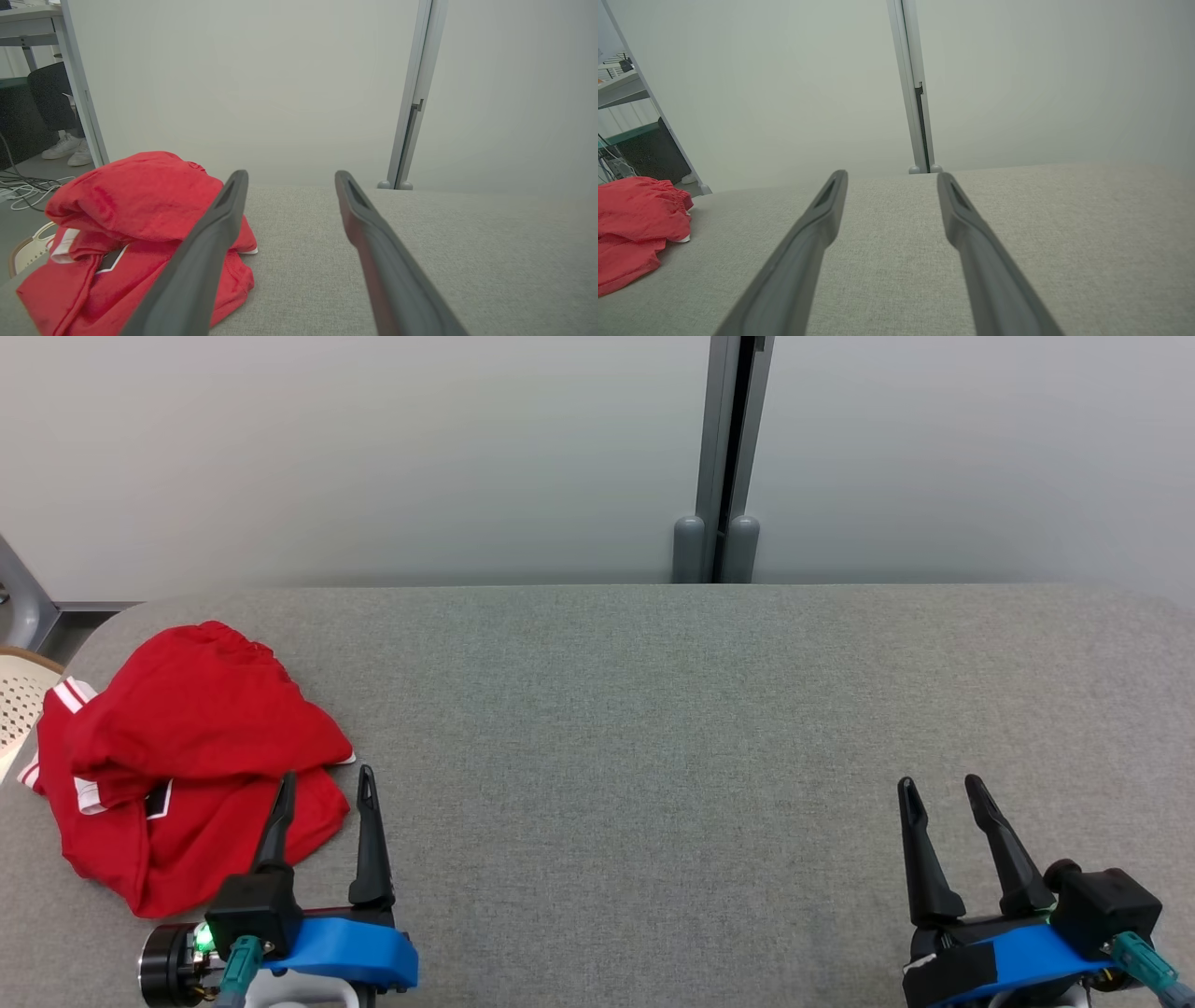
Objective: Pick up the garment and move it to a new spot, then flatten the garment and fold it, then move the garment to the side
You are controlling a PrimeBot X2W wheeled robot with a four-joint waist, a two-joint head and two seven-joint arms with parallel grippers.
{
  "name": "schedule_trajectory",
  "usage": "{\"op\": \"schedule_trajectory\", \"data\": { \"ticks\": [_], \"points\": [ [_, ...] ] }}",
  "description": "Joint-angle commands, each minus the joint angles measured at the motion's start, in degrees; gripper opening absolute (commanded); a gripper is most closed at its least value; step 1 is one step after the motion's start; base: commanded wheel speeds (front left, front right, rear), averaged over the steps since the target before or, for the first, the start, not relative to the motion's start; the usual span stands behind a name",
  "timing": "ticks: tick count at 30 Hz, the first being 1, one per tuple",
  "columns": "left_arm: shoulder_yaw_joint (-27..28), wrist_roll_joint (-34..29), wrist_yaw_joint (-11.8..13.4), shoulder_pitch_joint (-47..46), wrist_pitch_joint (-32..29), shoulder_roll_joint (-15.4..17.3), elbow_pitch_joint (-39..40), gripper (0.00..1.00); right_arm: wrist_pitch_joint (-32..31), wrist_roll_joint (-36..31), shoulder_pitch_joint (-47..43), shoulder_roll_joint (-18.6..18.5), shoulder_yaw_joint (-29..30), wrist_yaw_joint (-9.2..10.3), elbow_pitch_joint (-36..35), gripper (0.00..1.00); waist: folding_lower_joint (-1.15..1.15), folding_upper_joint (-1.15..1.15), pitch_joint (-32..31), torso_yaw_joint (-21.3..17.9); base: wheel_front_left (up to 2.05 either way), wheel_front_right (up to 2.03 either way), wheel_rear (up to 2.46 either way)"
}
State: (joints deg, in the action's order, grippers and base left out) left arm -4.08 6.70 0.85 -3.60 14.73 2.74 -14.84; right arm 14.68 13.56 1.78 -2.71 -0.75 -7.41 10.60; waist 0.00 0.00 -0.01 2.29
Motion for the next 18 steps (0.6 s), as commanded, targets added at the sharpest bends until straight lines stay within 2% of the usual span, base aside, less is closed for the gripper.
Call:
{"op": "schedule_trajectory", "data": {
  "ticks": [1, 18],
  "points": [
    [-0.10, -1.03, 0.25, -0.54, 0.35, 0.25, -0.16, 1.00, 0.41, -0.89, -0.17, -0.31, 0.17, -0.14, 0.10, 1.00, 0.00, 0.00, -0.01, 0.00, 0.00, 0.00, 0.00],
    [0.15, -0.80, 0.50, -0.38, 0.50, 0.24, -1.91, 1.00, 0.57, -1.98, 0.38, -0.30, 1.11, -0.14, 2.58, 1.00, 0.00, 0.00, -0.15, -0.06, 0.00, 0.00, 0.00]
  ]
}}
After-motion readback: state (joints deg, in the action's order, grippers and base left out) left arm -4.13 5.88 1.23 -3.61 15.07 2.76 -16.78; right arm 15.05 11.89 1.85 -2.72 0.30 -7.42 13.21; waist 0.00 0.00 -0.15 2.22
